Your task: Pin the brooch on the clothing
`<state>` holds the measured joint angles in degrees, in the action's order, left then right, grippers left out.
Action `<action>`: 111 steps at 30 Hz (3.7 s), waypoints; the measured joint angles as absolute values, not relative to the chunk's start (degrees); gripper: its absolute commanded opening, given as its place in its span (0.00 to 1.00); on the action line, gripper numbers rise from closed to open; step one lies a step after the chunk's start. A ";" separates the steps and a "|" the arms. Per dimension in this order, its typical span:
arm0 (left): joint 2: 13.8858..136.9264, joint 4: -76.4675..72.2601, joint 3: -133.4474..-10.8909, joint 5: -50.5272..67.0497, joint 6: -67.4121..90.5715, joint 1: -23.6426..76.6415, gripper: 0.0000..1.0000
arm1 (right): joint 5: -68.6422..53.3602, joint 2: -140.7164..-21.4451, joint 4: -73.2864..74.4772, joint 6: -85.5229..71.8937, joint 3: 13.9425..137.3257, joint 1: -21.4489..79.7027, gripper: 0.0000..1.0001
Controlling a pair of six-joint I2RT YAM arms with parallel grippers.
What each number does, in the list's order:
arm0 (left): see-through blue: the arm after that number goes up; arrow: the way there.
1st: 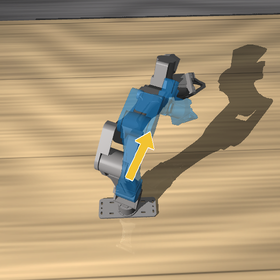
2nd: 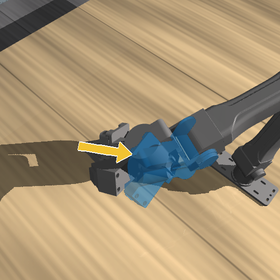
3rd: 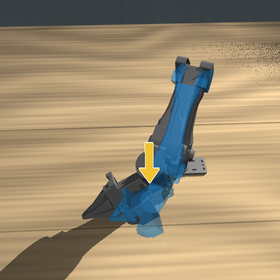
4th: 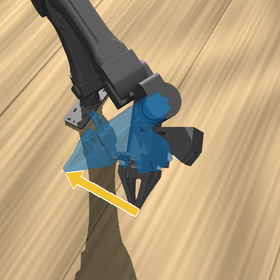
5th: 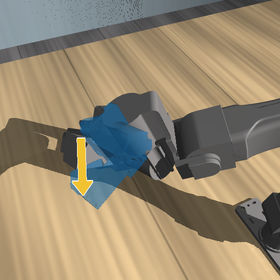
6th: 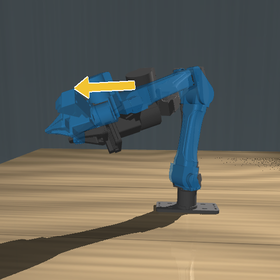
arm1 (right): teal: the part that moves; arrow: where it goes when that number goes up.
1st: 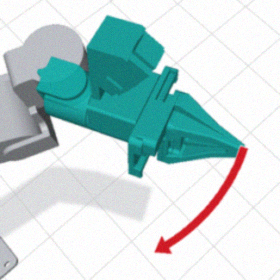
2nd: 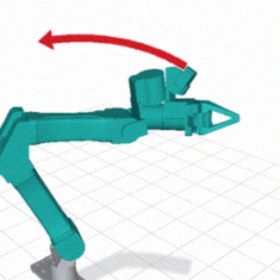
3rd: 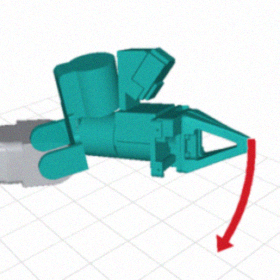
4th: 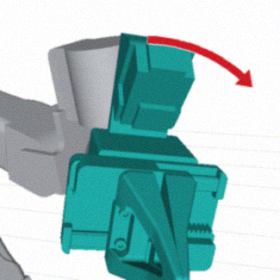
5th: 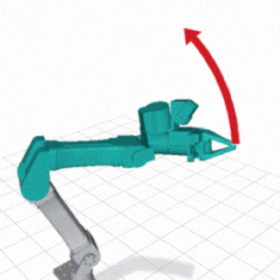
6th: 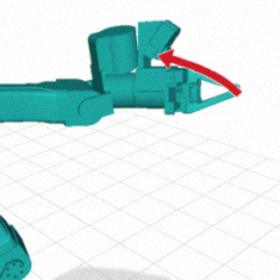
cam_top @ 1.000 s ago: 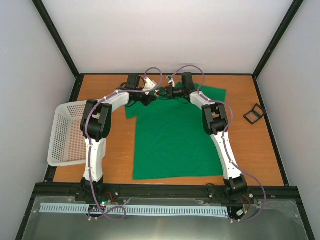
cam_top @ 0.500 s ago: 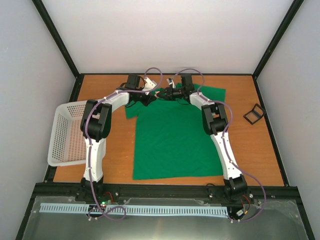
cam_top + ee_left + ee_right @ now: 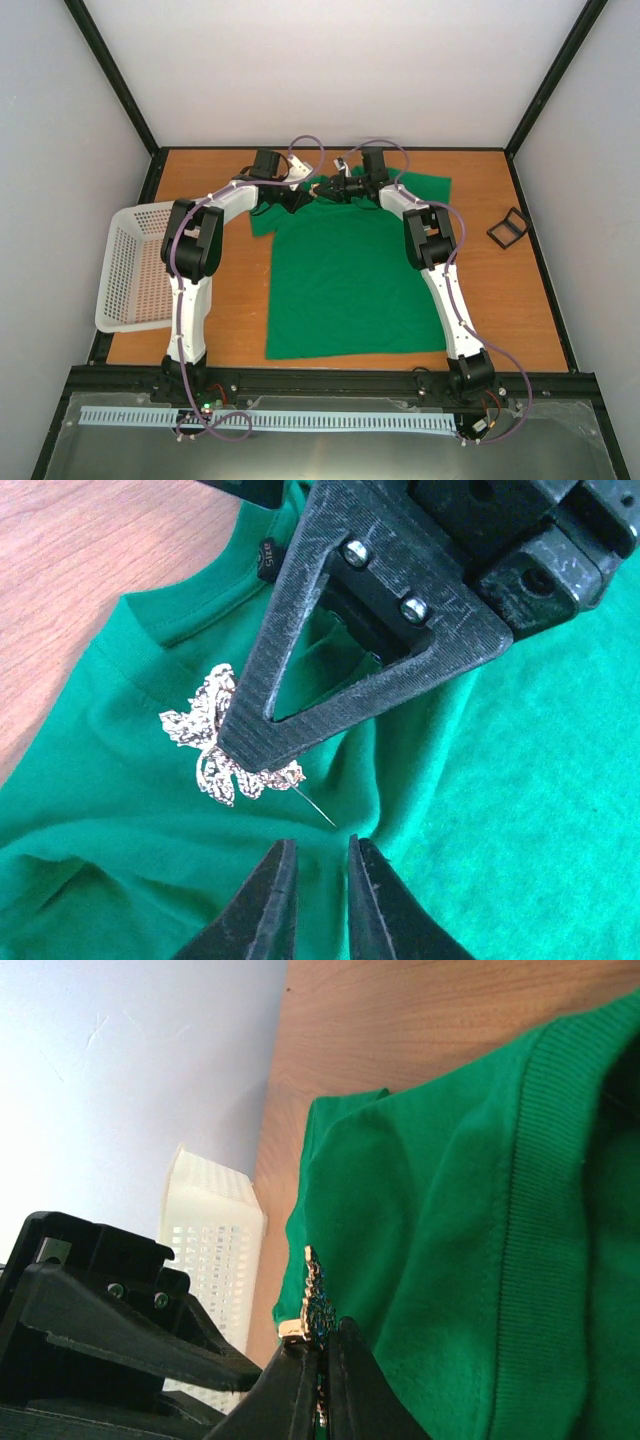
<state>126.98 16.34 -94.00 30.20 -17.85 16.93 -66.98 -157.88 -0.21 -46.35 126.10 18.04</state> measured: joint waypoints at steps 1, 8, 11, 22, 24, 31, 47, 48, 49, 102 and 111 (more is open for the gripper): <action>126.98 16.36 -94.00 30.17 -17.67 16.88 0.19 | -67.00 -157.88 0.10 -46.35 126.10 18.04 0.03; 127.02 16.73 -94.00 30.33 -17.15 16.60 0.31 | -67.09 -157.88 0.84 -46.39 126.10 18.04 0.03; 127.02 17.06 -94.00 31.09 -17.06 16.45 0.36 | -67.09 -157.88 0.86 -46.37 126.10 18.04 0.03; 127.72 18.83 -93.91 35.55 -17.10 16.29 0.37 | -67.09 -157.88 1.98 -46.37 126.43 18.04 0.03; 128.27 19.49 -93.91 35.86 -17.10 16.27 0.33 | -67.09 -157.88 2.04 -46.46 126.72 18.04 0.03; 129.05 20.36 -93.95 34.72 -16.69 16.27 0.19 | -67.18 -157.88 2.42 -46.57 127.63 18.04 0.03; 129.51 18.96 -94.98 32.10 -16.25 16.27 0.19 | -67.37 -157.88 4.23 -47.07 127.68 18.06 0.03; 129.64 18.87 -95.02 32.08 -16.23 16.27 0.19 | -67.37 -157.88 4.23 -47.24 127.68 18.06 0.03; 129.84 18.87 -95.09 32.03 -16.23 16.27 0.19 | -67.37 -157.88 4.23 -47.46 127.68 18.09 0.03; 135.81 25.91 -104.49 38.30 -11.70 14.44 0.01 | -65.36 -154.21 -7.11 -48.47 116.90 18.83 0.03; 138.04 28.32 -105.41 37.78 -9.54 14.44 0.01 | -65.34 -154.10 -13.08 -53.08 115.50 19.16 0.03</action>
